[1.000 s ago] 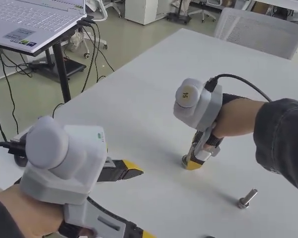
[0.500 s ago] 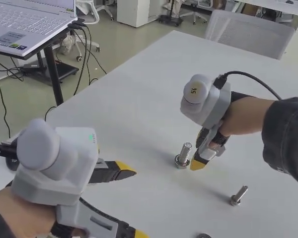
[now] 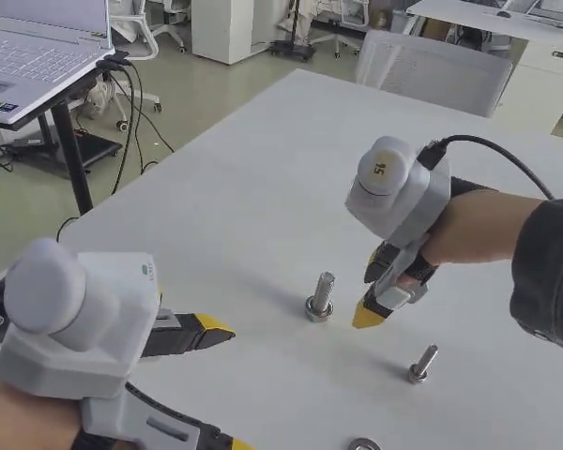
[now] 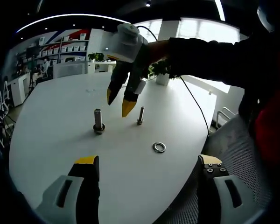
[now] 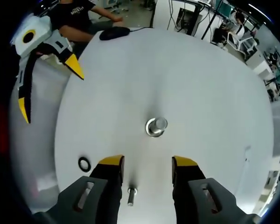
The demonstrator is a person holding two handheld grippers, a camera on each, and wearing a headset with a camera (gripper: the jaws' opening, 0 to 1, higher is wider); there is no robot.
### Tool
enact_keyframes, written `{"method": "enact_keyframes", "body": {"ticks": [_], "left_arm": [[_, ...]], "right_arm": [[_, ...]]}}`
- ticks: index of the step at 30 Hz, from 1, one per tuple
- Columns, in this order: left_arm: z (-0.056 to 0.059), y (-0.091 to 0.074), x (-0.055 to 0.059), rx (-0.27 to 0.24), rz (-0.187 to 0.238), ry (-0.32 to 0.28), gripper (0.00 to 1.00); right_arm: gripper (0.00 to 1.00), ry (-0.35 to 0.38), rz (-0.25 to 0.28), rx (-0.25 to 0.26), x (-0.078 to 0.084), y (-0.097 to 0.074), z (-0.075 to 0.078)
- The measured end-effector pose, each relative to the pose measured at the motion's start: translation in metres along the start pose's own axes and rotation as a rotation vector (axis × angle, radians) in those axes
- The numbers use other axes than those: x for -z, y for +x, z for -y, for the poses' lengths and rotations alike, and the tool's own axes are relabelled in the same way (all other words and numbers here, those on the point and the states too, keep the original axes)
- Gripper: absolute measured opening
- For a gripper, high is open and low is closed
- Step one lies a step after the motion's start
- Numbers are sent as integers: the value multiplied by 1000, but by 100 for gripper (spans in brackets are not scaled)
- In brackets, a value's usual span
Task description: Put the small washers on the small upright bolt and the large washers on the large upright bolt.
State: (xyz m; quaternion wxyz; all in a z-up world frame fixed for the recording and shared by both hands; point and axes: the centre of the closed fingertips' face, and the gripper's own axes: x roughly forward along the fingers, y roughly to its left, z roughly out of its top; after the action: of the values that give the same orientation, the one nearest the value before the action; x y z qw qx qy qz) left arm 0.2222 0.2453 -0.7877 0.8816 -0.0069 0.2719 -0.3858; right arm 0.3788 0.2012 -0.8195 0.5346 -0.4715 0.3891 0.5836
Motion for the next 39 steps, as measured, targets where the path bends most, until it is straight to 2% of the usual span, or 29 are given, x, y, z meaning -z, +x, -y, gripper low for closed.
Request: {"method": "enact_keyframes", "body": {"ticks": [10, 17, 27, 39], "left_arm": [[-1, 1, -3, 7, -15, 10, 86], [-1, 2, -5, 8, -16, 13, 86], [0, 1, -3, 8, -23, 19, 86], [1, 0, 0, 7, -28, 20, 86]], "right_arm": [[43, 18, 48, 32, 5, -28, -15], [42, 27, 89, 33, 8, -37, -36], [42, 32, 106, 31, 19, -37, -62], [42, 60, 108, 3, 37, -24, -99]]}}
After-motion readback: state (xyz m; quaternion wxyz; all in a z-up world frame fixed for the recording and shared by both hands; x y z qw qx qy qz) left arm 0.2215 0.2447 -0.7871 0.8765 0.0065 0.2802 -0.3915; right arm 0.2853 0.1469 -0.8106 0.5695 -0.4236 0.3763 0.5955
